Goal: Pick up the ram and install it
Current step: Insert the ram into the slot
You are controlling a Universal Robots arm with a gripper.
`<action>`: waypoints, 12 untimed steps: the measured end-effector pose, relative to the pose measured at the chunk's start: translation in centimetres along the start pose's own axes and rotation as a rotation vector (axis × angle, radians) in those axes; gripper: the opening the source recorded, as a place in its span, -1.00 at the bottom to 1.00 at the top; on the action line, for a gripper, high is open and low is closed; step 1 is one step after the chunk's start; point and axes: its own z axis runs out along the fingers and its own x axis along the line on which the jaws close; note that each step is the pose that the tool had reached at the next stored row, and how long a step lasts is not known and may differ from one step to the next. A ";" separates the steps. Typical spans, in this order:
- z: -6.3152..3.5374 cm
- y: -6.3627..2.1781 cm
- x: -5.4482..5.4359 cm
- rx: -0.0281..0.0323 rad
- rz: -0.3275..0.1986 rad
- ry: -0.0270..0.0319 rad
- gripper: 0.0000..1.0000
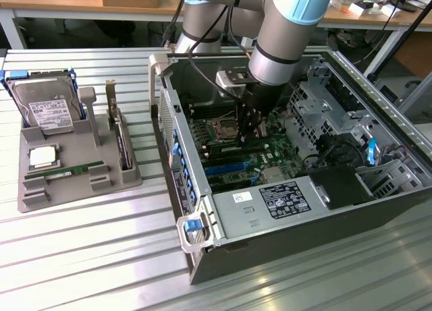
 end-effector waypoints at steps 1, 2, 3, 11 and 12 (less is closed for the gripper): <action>0.03 0.00 0.0 0.0000 0.000 0.0001 -0.76; 0.03 0.00 0.0 0.0000 0.000 0.0001 -0.76; 0.03 0.00 0.0 0.0000 0.000 0.0000 -0.76; -0.76 0.03 -0.2 0.0000 0.000 0.0001 -0.62; -0.81 0.04 -0.3 -0.0001 0.000 0.0002 -0.79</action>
